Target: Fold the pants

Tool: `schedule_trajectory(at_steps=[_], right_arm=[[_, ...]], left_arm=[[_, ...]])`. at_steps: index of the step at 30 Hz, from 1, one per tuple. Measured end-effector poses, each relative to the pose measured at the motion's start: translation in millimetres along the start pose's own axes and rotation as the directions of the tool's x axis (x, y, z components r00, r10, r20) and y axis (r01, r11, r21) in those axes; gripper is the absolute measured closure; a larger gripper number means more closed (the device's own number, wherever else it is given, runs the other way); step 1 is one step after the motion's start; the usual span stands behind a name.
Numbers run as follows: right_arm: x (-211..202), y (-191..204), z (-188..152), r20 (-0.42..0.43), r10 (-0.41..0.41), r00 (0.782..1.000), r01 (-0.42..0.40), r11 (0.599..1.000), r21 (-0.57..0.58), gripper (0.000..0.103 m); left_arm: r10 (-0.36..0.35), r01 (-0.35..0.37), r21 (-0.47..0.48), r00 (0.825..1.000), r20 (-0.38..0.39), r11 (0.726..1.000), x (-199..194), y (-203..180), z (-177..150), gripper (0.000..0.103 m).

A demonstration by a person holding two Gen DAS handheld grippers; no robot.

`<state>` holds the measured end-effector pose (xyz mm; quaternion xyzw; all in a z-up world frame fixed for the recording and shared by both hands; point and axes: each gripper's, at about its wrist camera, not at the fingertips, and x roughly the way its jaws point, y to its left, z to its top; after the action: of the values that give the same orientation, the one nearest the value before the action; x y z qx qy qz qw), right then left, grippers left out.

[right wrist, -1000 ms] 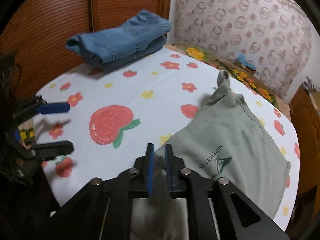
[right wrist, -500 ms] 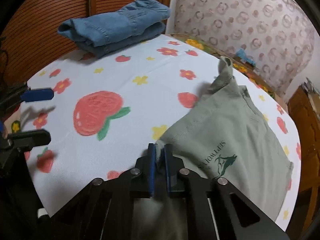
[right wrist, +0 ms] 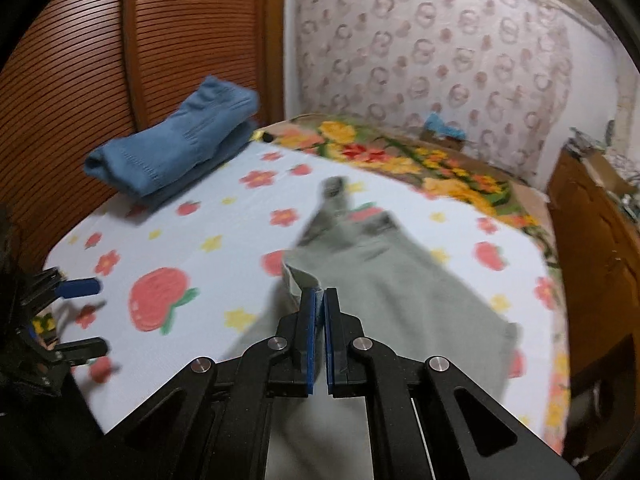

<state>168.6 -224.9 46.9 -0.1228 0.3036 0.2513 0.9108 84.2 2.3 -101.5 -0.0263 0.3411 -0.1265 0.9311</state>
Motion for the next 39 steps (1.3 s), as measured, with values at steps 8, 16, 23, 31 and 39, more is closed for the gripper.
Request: schedule_trajectory(at_steps=[8, 16, 23, 31, 39], right_arm=[[-2, -40, 4, -0.020, -0.149, 0.989, 0.149, 0.989, 0.022, 0.099], [18, -60, 11, -0.059, -0.232, 0.971, 0.234, 0.971, 0.047, 0.099], [29, -71, 24, -0.095, -0.277, 0.956, 0.282, 0.958, 0.050, 0.099], [35, -81, 24, -0.124, -0.300, 0.946, 0.312, 0.945, 0.094, 0.099], [26, -87, 19, -0.138, -0.310, 0.941, 0.330, 0.931, 0.159, 0.091]], left_arm=[[-0.006, 0.006, -0.003, 1.000, 0.011, 1.000, -1, -1, 0, 0.023], [-0.003, 0.003, -0.003, 1.000, 0.011, 1.000, -1, 0, 0, 0.023], [-0.003, 0.003, 0.002, 1.000, 0.007, 1.000, 0, 0, -1, 0.023], [-0.002, 0.002, 0.000, 1.000, 0.004, 1.000, 1, 0, -1, 0.023], [-0.004, 0.004, 0.010, 1.000, 0.001, 1.000, 2, -4, -1, 0.023]])
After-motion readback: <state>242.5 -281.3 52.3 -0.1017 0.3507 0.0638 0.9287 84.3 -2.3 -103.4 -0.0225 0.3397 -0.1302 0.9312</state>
